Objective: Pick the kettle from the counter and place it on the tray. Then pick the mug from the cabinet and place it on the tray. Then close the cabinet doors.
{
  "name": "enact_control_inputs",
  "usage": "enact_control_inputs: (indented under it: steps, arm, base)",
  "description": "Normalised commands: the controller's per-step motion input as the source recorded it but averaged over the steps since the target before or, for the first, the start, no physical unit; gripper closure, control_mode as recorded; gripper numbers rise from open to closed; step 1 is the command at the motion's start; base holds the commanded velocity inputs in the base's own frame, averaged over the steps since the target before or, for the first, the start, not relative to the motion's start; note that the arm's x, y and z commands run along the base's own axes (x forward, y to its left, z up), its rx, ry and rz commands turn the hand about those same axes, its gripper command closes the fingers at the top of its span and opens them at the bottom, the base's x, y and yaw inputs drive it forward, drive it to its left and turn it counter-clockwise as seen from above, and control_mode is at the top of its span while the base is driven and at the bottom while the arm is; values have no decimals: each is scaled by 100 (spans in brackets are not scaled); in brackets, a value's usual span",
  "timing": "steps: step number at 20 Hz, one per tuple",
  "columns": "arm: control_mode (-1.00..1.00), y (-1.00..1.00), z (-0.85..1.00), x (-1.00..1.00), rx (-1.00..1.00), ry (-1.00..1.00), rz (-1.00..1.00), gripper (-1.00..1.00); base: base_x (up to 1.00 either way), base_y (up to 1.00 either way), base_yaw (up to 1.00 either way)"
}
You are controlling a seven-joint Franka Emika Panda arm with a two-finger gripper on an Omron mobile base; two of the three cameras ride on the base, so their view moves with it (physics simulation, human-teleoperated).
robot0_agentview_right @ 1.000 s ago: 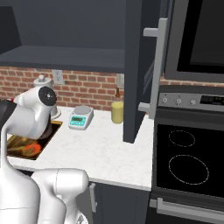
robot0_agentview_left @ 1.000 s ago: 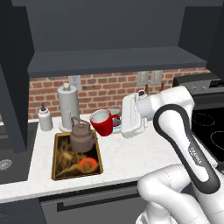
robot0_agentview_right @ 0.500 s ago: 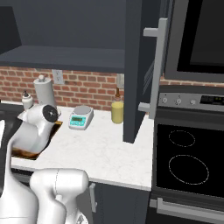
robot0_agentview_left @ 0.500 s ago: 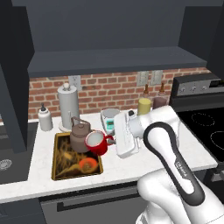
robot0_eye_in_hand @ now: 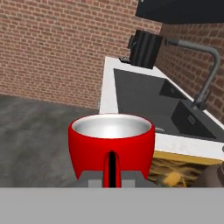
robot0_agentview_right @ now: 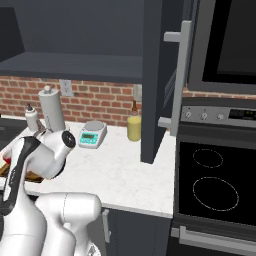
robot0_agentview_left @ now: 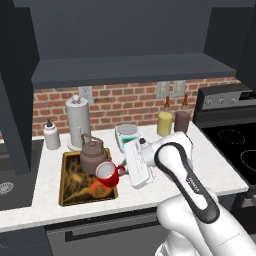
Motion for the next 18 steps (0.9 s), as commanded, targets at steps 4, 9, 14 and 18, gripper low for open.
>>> enact_control_inputs:
  steps: [4, 9, 14, 18]
  arm:
    - [-100, 6, -56, 41, 0, 3, 12, 100]
    - [-100, 10, -53, 44, 1, 1, 8, 100]
    - [-100, 3, -50, 37, 5, 0, 7, 100]
    - [-100, 9, -43, 35, 7, 0, 3, 100]
  base:
    - [0, 0, 0]
    - [0, 0, 0]
    - [0, 0, 0]
    - [0, 0, 0]
